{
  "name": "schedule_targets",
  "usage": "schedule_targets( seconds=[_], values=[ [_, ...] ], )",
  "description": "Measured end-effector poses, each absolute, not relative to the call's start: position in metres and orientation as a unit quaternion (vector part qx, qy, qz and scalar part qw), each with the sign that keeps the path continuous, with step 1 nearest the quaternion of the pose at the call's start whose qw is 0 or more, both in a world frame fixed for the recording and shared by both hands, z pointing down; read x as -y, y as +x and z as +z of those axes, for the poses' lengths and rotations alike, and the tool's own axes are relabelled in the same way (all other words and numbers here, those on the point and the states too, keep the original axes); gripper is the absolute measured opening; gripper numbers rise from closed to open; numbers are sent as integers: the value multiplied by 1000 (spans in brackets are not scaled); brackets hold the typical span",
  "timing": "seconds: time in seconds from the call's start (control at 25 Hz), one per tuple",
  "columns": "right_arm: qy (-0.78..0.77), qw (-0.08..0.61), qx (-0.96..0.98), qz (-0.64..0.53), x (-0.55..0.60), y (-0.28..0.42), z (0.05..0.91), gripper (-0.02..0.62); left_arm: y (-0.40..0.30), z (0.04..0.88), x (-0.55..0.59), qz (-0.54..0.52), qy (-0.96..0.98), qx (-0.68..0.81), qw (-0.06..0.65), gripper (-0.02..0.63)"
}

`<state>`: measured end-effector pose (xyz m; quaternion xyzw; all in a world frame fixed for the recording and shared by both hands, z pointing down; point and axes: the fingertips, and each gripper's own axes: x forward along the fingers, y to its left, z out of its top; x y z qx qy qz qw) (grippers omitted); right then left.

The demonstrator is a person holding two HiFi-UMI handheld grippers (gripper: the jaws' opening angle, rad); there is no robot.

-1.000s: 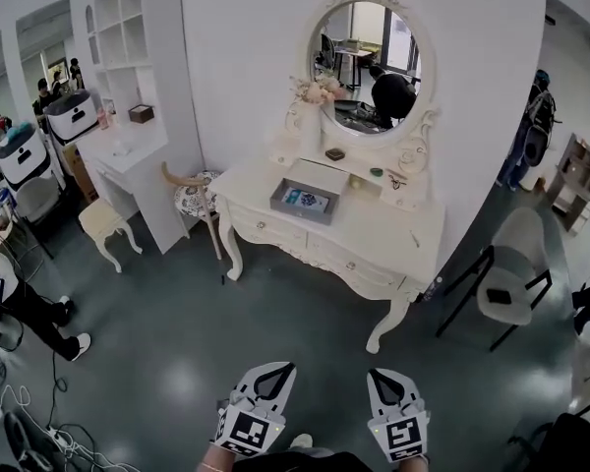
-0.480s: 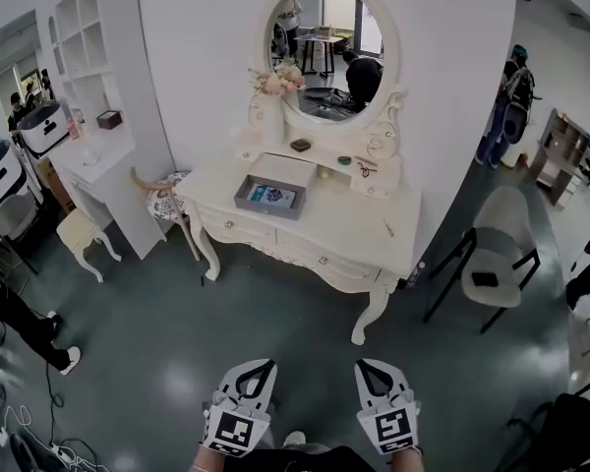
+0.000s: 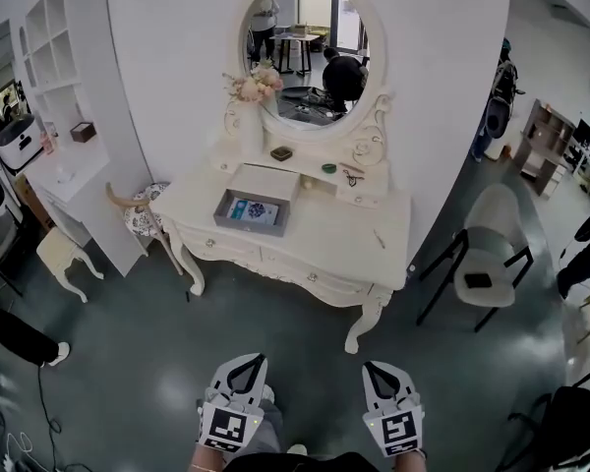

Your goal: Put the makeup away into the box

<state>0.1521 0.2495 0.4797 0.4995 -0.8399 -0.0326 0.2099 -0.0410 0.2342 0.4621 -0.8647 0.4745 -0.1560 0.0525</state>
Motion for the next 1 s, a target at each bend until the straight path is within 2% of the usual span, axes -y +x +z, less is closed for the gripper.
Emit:
schedule_targets(
  seconds=[0.44,1.0],
  values=[
    [519,227,824,-18,-147,120,484,11,-105,460,-109,-154,-858,-488,39,16],
    [557,229,798,-8,-69,77,488,11,-116,470,-18,-144,-898,-414,44,16]
  ],
)
